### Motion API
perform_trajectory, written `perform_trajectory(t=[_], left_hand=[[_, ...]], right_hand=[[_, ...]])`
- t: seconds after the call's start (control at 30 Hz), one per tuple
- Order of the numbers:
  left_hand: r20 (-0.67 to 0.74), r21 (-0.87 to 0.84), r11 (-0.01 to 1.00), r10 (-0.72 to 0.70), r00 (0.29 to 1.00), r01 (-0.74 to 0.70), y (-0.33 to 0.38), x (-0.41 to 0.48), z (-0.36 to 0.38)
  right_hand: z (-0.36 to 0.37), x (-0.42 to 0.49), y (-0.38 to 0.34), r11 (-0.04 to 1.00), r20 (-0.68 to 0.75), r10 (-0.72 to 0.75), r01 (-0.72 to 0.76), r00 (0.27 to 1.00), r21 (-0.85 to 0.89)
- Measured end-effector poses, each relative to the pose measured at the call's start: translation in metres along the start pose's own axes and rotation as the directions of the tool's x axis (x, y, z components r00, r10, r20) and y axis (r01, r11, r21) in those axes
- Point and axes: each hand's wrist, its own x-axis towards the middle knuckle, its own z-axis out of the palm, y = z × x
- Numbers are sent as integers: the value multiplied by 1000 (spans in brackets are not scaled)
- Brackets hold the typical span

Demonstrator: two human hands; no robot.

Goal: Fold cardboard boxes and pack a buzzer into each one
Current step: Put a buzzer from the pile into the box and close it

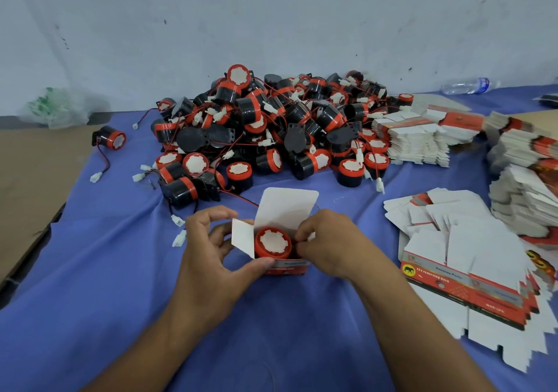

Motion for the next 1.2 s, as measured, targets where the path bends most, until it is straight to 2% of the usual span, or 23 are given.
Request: perform_trajectory(t=[0.1,0.13,0.23,0.27,0.4,0.47,0.53,0.67,0.73,0.77,0.83,0.9,1.0,1.1,1.2], left_hand=[[-66,-37,999,28,997,-30,4,-1,6],[-58,4,998,57,997,-57,5,-1,6],[80,340,916,197,977,-212,8,3,0],[123,400,884,209,970,-241,6,2,-1],[207,372,921,36,978,-113,2,2,-1],[197,360,928,22,980,-93,1,4,-3],[163,382,920,27,986,-89,1,7,-5],[80,360,933,-40,996,9,-2,7,-9],[20,250,959,-143,990,133,-1,7,-8],[5,203,968,-149,989,145,-1,7,-7],[14,162,983,-95,995,92,-1,7,-5],[32,141,987,-87,996,82,0,7,-4],[84,260,965,-60,995,36,-1,7,-7],[156,305,952,-40,987,-9,3,7,-10],[177,306,952,-64,982,7,6,7,-14]], right_hand=[[3,1,1,1000,-54,-8,8,999,-2],[4,1,1,1000,-62,-16,16,998,9],[6,3,1,999,-73,-32,34,997,15],[7,3,0,999,-74,-41,41,996,2],[16,2,-5,987,-120,-139,147,983,59],[22,0,-7,978,-213,-148,175,966,112],[28,-4,-7,954,-321,-92,176,942,242],[38,-18,-7,820,-453,-5,263,891,508],[42,-21,-6,748,-496,16,319,868,582],[43,-20,-5,723,-504,25,333,863,605],[46,-16,-3,716,-476,-8,337,880,612],[46,-12,-1,749,-362,-72,290,929,596],[46,-7,2,785,-217,-146,247,965,568],[46,-3,4,799,-211,-147,242,966,551],[43,-2,3,751,-217,-109,223,970,622]])
